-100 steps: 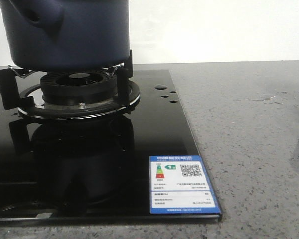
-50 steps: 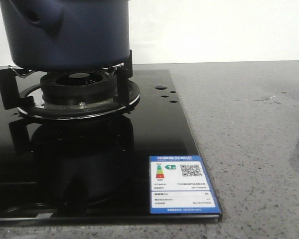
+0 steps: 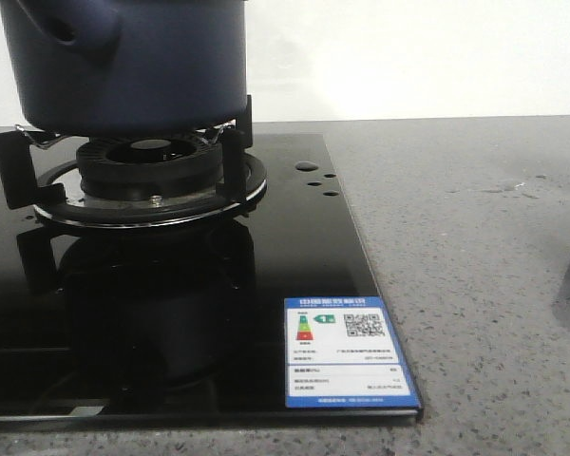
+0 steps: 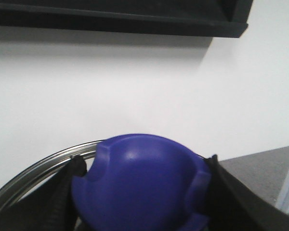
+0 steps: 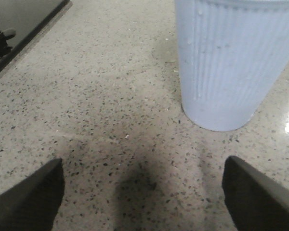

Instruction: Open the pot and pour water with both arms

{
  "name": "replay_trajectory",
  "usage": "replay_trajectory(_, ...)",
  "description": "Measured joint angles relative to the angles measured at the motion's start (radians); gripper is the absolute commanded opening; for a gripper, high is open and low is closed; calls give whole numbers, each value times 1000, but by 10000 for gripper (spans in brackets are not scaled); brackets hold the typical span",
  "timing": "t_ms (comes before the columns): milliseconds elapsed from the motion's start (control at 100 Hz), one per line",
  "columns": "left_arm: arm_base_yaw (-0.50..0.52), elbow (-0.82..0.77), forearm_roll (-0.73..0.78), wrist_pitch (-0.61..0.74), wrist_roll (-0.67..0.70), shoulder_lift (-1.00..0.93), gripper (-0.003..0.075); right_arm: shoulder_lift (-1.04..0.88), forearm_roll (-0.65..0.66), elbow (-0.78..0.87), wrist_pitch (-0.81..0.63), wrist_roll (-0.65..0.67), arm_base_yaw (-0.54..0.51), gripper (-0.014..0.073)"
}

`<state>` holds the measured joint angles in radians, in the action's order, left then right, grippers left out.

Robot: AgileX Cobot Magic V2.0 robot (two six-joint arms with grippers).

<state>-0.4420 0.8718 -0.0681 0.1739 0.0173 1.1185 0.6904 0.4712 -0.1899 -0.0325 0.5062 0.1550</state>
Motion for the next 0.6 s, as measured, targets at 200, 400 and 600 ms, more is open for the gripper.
replay_trajectory(200,-28,0,0,38,0,70,339,0,0,0,2,0,2,600)
replay_trajectory(400,-29,0,0,59,0,126,339,0,0,0,3,0,2,600)
replay_trajectory(600,-29,0,0,85,0,162,339,0,0,0,5,0,2,600)
